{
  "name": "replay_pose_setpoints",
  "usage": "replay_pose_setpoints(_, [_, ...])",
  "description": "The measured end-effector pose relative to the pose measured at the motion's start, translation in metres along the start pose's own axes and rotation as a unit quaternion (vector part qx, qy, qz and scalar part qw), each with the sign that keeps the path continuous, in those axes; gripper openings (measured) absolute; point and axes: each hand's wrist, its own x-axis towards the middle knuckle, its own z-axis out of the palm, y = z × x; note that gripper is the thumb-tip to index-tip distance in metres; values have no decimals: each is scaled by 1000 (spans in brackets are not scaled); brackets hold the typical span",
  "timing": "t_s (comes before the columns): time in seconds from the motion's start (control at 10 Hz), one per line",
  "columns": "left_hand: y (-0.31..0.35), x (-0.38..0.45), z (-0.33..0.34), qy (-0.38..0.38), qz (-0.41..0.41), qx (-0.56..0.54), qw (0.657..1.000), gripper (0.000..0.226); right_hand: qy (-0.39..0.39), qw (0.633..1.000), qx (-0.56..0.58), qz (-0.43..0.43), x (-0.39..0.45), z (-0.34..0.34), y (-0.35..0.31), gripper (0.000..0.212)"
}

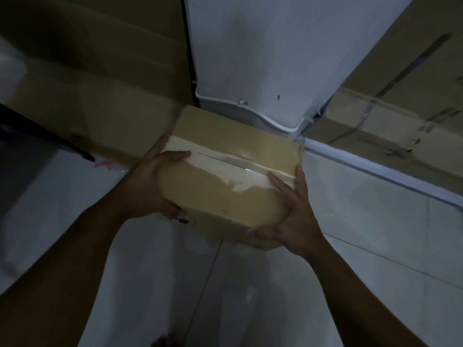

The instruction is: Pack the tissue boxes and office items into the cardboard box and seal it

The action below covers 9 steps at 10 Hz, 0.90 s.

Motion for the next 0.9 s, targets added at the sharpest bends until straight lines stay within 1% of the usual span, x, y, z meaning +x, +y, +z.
replay_pose_setpoints(0.1, [-22, 21, 7, 12, 3, -2, 1000, 125, 10, 1000, -1, -5, 22, 16, 16, 127])
replay_pose_setpoints(0.2, [-38, 39, 14, 18, -1, 13, 1000, 127, 39, 999, -7, -19, 41, 28, 30, 124])
replay_pose_setpoints(0.3, [-43, 45, 25, 21, 8, 34, 999, 129, 60, 998, -24, -22, 44, 34, 38, 127])
replay_pose_setpoints(0.4, [-44, 52, 26, 15, -2, 50, 999, 129, 77, 996, -23, -29, 47, 41, 42, 128])
replay_pose_setpoints(0.5, [-43, 57, 22, -9, -30, 120, 992, 133, 69, 997, -15, -19, 50, 44, 42, 130])
replay_pose_setpoints(0.6, [-32, 63, 19, -33, -62, 215, 974, 142, 58, 998, 1, 10, 51, 43, 36, 131])
replay_pose_setpoints(0.7, [-12, 62, 19, -59, -110, 259, 958, 148, 20, 998, -26, 50, 52, 36, 24, 134])
replay_pose_setpoints(0.8, [15, 55, 17, -65, -170, 238, 954, 144, -43, 986, -92, 130, 57, 20, -4, 133])
replay_pose_setpoints(0.9, [38, 44, 13, -49, -182, 184, 965, 123, -65, 975, -112, 178, 54, 0, -26, 114])
